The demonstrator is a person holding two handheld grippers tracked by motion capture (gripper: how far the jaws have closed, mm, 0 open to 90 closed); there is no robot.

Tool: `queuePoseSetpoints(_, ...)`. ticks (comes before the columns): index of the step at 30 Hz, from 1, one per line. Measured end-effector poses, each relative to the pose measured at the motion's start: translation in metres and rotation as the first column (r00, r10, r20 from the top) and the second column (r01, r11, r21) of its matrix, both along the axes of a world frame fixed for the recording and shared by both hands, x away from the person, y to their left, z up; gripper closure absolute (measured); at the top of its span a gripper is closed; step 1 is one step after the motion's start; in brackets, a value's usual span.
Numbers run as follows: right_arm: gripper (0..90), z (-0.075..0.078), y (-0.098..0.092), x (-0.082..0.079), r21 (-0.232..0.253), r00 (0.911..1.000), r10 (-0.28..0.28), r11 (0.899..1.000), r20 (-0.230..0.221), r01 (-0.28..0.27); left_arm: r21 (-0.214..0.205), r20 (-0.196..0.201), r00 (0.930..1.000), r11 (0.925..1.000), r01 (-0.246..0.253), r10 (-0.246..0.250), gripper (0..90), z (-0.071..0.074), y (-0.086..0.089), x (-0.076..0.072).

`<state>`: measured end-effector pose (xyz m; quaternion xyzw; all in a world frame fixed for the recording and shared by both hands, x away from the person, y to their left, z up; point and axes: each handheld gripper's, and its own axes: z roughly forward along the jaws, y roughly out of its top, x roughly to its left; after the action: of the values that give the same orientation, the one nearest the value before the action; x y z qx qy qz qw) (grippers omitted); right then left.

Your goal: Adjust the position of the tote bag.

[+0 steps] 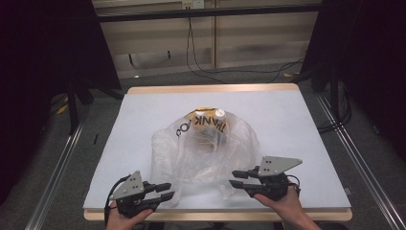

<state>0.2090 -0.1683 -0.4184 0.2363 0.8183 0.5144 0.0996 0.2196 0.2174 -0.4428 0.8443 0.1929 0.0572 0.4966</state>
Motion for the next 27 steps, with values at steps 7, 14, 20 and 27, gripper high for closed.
queuePoseSetpoints(7, 73.2, -0.022, 0.014, 0.011, -0.101, 0.9983, 0.019, 0.995, -0.055, -0.025, 0.086, -0.035, 0.9993, 0.9962, 0.014, -0.011, 67.3, -0.013, -0.007, 0.014)
queuePoseSetpoints(14, 70.8, -0.037, 0.029, 0.020, -0.173, 0.9935, 0.052, 0.982, -0.101, -0.069, 0.140, -0.049, 0.9985, 0.9896, 0.032, -0.025, 61.1, -0.018, -0.017, 0.016)
queuePoseSetpoints(20, 65.0, -0.048, 0.029, 0.022, -0.187, 0.9900, 0.045, 0.980, -0.134, -0.069, 0.157, -0.053, 0.9981, 0.9869, 0.039, -0.031, 55.7, -0.023, -0.021, 0.021)
queuePoseSetpoints(27, 60.7, -0.054, 0.030, 0.025, -0.215, 0.9895, 0.038, 0.974, -0.139, -0.068, 0.197, -0.041, 0.9986, 0.9796, 0.041, -0.033, 55.7, -0.024, -0.026, 0.024)
